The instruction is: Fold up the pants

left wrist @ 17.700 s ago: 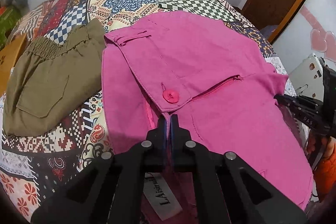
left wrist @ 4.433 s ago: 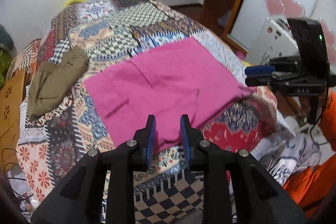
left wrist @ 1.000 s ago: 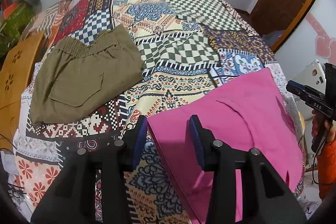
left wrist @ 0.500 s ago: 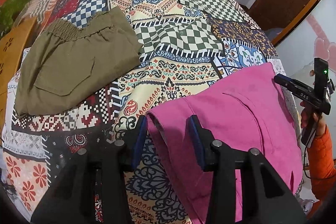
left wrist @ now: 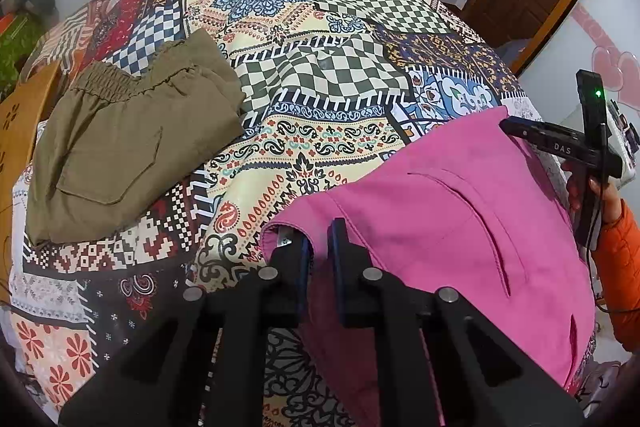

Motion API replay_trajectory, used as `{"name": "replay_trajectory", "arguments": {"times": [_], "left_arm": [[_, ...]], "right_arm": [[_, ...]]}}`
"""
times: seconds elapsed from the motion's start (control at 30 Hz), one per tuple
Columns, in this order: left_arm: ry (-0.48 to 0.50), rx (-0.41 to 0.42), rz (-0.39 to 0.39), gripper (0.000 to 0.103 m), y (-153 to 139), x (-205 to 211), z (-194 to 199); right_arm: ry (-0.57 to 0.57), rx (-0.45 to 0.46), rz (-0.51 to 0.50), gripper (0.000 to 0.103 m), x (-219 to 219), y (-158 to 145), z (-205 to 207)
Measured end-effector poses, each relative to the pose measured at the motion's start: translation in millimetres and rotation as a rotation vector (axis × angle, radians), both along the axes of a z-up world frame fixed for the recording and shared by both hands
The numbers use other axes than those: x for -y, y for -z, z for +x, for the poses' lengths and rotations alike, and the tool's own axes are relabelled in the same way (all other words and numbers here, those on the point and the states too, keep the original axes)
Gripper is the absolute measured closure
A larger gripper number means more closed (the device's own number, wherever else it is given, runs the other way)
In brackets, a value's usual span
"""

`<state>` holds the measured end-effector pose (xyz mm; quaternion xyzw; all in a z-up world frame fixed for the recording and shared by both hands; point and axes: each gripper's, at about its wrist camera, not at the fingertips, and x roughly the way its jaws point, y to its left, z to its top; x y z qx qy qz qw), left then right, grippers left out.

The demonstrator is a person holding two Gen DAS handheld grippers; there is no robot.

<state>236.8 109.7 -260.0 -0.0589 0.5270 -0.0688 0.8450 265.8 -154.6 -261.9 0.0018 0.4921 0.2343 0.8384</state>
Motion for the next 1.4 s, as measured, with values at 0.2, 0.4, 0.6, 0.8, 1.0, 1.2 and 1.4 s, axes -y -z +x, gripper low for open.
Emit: {"name": "replay_trajectory", "arguments": {"times": [0.2, 0.4, 0.6, 0.8, 1.0, 1.2, 1.4], "left_arm": [[-0.017, -0.019, -0.062, 0.093, 7.5, -7.5, 4.4], [-0.021, -0.018, -0.067, 0.093, 10.1, -6.9, 6.6], [0.011, 0.018, 0.014, 0.098, 3.9, 4.2, 4.5], [0.028, 0.040, 0.061, 0.098, -1.8, 8.5, 0.5], [0.008, 0.025, 0.024, 0.098, 3.7, 4.8, 2.4], [0.011, 0.020, 0.025, 0.098, 4.5, 5.4, 2.8], [0.013, 0.025, 0.027, 0.098, 4.1, 5.3, 2.9]], "right_arm": [[0.002, 0.005, -0.007, 0.064, -4.6, 2.5, 8.4], [-0.011, 0.033, -0.068, 0.064, -14.4, 6.8, 7.8], [-0.011, 0.048, -0.087, 0.096, -17.0, 6.5, 7.3], [-0.001, 0.059, -0.062, 0.096, -7.3, -5.7, 0.8], [0.021, 0.043, -0.075, 0.084, 3.1, -10.8, 2.6], [0.023, 0.023, -0.059, 0.060, 2.1, 0.4, 13.5], [-0.033, 0.069, -0.124, 0.069, -12.7, 6.5, 9.1]]}}
